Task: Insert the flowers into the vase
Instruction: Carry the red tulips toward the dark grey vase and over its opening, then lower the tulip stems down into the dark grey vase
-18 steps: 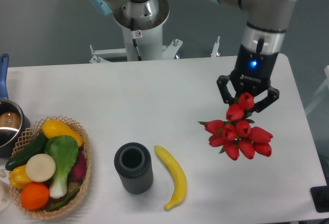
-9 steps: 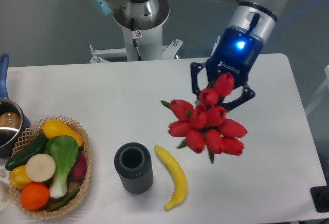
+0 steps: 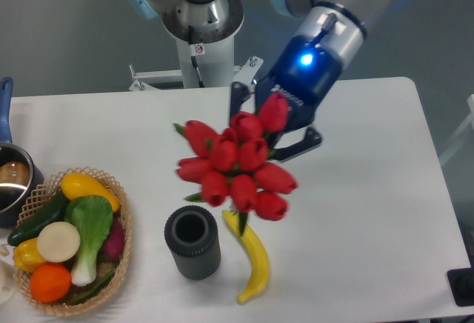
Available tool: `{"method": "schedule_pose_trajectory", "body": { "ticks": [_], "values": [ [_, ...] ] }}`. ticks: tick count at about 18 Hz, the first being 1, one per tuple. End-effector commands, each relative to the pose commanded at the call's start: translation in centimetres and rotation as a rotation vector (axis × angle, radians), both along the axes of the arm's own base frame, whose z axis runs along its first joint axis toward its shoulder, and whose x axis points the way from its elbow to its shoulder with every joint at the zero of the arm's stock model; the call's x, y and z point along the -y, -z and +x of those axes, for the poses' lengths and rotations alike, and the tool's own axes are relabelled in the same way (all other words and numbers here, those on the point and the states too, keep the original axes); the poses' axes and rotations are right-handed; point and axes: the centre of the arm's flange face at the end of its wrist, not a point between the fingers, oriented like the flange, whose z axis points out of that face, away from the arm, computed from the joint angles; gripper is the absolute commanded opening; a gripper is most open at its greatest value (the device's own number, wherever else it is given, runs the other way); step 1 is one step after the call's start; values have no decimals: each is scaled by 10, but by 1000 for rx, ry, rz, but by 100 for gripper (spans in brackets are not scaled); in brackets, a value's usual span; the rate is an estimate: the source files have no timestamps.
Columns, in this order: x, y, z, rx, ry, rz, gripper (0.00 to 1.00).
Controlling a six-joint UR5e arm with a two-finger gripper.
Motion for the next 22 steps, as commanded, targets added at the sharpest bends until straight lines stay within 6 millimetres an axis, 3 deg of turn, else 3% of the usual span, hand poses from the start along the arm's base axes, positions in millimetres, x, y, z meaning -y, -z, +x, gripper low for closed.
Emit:
{"method": "schedule_pose_trajectory", "body": {
  "ticks": [11,22],
  "values": [
    [-28,37,12,33,52,-20,19],
    [-32,111,4,59,38,-120,23]
  ]
}}
